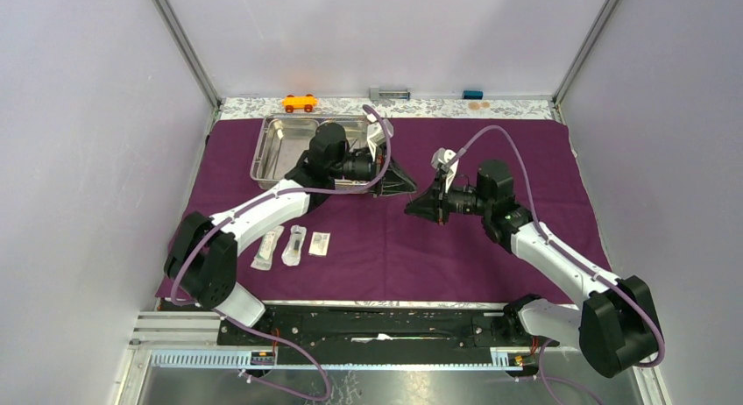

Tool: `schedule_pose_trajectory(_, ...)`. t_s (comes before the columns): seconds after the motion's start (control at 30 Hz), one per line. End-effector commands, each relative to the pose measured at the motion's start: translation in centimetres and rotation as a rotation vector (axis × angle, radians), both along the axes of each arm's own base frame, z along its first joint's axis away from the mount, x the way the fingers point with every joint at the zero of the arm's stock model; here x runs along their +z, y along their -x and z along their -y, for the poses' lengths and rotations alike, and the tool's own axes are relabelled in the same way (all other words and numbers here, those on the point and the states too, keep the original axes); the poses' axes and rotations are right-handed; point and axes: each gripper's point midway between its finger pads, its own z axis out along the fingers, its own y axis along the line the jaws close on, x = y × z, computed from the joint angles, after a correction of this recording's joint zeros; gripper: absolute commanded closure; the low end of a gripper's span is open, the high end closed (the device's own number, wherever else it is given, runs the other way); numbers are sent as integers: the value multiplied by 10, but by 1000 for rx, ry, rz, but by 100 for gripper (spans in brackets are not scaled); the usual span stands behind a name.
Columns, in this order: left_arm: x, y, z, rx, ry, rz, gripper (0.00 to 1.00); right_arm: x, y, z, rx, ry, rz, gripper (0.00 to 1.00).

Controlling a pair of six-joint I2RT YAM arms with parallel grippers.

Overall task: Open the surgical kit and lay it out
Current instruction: Place the medical item in the surgical kit.

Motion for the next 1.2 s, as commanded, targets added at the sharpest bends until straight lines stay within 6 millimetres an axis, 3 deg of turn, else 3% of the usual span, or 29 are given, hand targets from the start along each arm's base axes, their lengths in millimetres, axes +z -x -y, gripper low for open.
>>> schedule_pose_trajectory(0.0, 30, -6, -2, 55, 69, 47, 84, 12, -5, -2, -4, -33, 54, 100)
schedule_pose_trajectory(0.03, 31, -13, -1, 101, 69, 30, 64, 12, -9, -2, -23, -31, 54, 100)
schedule_pose_trajectory(0.1, 30, -30, -2, 211, 61, -8, 39, 12, -17, -1, -81, -32, 18, 100)
schedule_pose_trajectory(0.13, 27, -41, -3, 277, 49, -36, 32, 11, -25, 1, -121, -24, 9, 100)
schedule_pose_trajectory(0.23, 12, -65, -4, 419, -18, -171, 30, 6, -42, 8, -228, 4, -8, 100)
schedule_pose_trajectory(0.5, -12, -89, -2, 598, -120, -352, 34, -4, -65, 24, -390, 60, -15, 100)
schedule_pose_trajectory(0.73, -16, -94, 22, 592, -152, -392, 40, -12, -79, 34, -486, 111, -25, 100)
schedule_pose_trajectory(1.03, -24, -99, 33, 579, -190, -418, 67, -18, -82, 36, -509, 133, -29, 100)
schedule_pose_trajectory(1.17, -26, -98, 37, 565, -193, -428, 74, -20, -84, 38, -518, 141, -29, 100)
